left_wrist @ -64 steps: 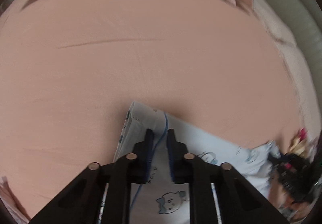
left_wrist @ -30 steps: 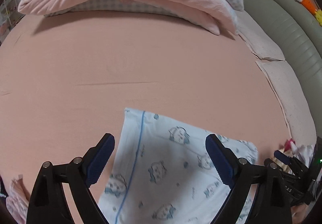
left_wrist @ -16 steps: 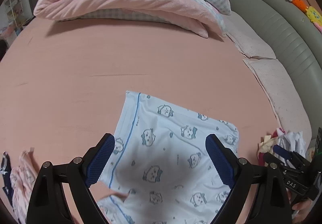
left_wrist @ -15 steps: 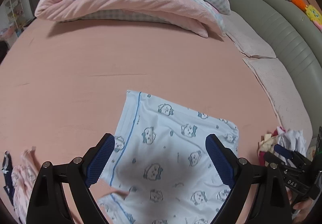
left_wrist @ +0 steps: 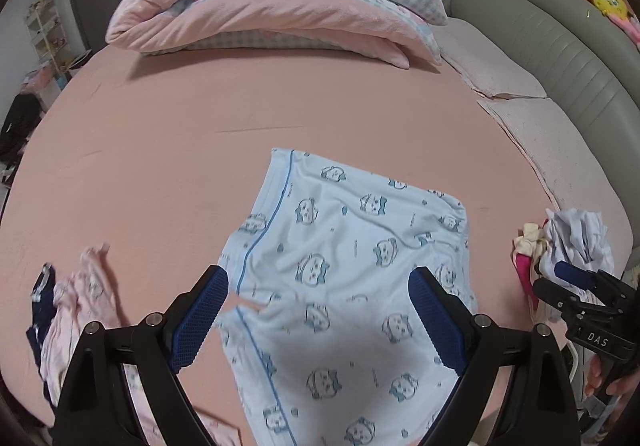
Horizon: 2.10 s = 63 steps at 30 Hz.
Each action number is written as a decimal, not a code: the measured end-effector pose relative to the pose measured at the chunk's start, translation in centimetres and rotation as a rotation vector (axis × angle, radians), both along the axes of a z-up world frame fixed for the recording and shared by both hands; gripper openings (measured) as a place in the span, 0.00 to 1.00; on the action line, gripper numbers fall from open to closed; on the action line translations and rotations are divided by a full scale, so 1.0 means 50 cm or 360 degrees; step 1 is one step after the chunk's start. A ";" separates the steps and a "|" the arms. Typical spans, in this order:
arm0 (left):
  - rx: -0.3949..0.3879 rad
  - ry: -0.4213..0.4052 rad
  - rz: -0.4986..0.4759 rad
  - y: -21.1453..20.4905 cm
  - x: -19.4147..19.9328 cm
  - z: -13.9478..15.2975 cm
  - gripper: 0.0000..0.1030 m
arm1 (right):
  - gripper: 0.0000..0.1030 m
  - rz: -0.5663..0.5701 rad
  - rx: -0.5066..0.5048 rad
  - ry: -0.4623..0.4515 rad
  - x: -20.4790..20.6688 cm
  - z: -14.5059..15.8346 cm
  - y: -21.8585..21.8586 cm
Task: Fold clothes
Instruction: 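Open the left gripper and withdraw both grippers from the flattened garments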
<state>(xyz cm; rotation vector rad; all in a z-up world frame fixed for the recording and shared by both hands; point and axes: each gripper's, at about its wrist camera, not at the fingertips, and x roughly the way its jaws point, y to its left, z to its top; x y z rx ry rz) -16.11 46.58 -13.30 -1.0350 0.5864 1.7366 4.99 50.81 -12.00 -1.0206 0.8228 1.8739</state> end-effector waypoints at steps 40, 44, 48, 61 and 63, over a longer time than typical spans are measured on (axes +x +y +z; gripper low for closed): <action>-0.0082 -0.0008 0.0241 -0.393 0.076 -0.188 0.84 | 0.64 0.0185 0.0141 -0.0093 0.098 -0.122 -0.216; -0.0080 0.0072 0.0179 -0.408 0.090 -0.201 0.84 | 0.64 0.0237 0.0188 -0.0171 0.102 -0.138 -0.228; -0.0062 0.0143 0.0127 -0.416 0.098 -0.216 0.85 | 0.64 0.0312 0.0316 -0.0305 0.101 -0.154 -0.243; -0.0184 0.0350 -0.0147 -0.426 0.148 -0.280 0.85 | 0.64 0.0773 0.0551 -0.0646 0.042 -0.222 -0.322; -0.0185 0.0462 -0.0249 -0.428 0.170 -0.285 0.85 | 0.64 0.0800 0.0594 -0.0682 0.036 -0.230 -0.328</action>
